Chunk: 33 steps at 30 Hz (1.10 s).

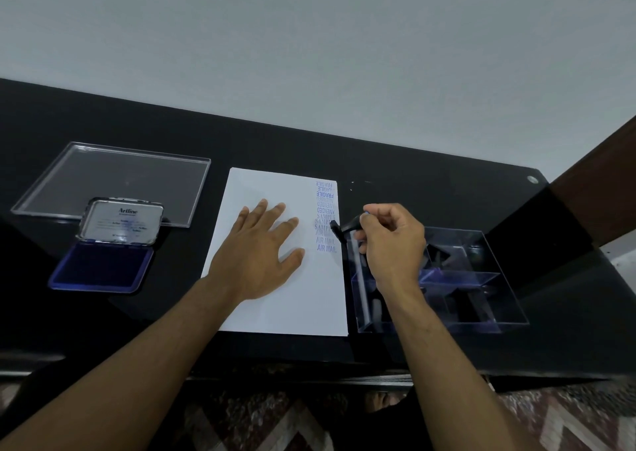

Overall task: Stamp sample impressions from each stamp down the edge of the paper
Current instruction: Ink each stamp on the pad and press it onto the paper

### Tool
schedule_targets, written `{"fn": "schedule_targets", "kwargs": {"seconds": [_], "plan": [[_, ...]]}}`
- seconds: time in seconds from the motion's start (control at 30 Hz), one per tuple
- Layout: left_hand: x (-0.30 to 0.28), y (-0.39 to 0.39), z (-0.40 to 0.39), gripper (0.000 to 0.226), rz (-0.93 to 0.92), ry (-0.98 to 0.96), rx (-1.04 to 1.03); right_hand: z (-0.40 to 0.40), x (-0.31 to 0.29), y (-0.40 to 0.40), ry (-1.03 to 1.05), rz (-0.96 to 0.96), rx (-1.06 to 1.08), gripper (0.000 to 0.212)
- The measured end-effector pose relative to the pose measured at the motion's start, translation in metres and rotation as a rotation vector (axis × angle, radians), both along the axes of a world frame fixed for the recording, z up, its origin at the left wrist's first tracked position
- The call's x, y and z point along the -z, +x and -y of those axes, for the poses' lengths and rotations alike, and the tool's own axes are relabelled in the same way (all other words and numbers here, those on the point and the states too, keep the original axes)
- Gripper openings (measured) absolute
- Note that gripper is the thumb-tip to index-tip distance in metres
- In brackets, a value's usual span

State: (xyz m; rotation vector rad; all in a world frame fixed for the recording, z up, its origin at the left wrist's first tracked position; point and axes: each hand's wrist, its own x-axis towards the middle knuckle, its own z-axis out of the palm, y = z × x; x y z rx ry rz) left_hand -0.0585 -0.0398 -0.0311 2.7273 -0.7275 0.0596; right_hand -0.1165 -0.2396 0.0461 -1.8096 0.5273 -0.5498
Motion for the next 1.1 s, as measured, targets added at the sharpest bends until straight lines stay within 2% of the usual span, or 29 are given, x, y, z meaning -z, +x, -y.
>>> {"fn": "schedule_targets", "kwargs": {"seconds": [0.37,0.6,0.77,1.1], "plan": [[-0.005,-0.002,0.004,0.080,-0.017,0.006,0.001,-0.002,-0.002,-0.009,0.018,0.017,-0.007,0.012],[-0.027,-0.027,0.041,0.069,-0.011,-0.122,0.011,0.011,-0.009,-0.029,0.034,0.062,0.020,0.018],[-0.044,-0.045,0.079,0.063,0.019,-0.214,0.104,0.037,-0.020,-0.057,0.058,0.115,0.088,0.019],[-0.058,-0.065,0.151,0.063,0.033,-0.127,0.233,0.100,-0.014,-0.104,-0.091,0.055,0.305,0.009]]}}
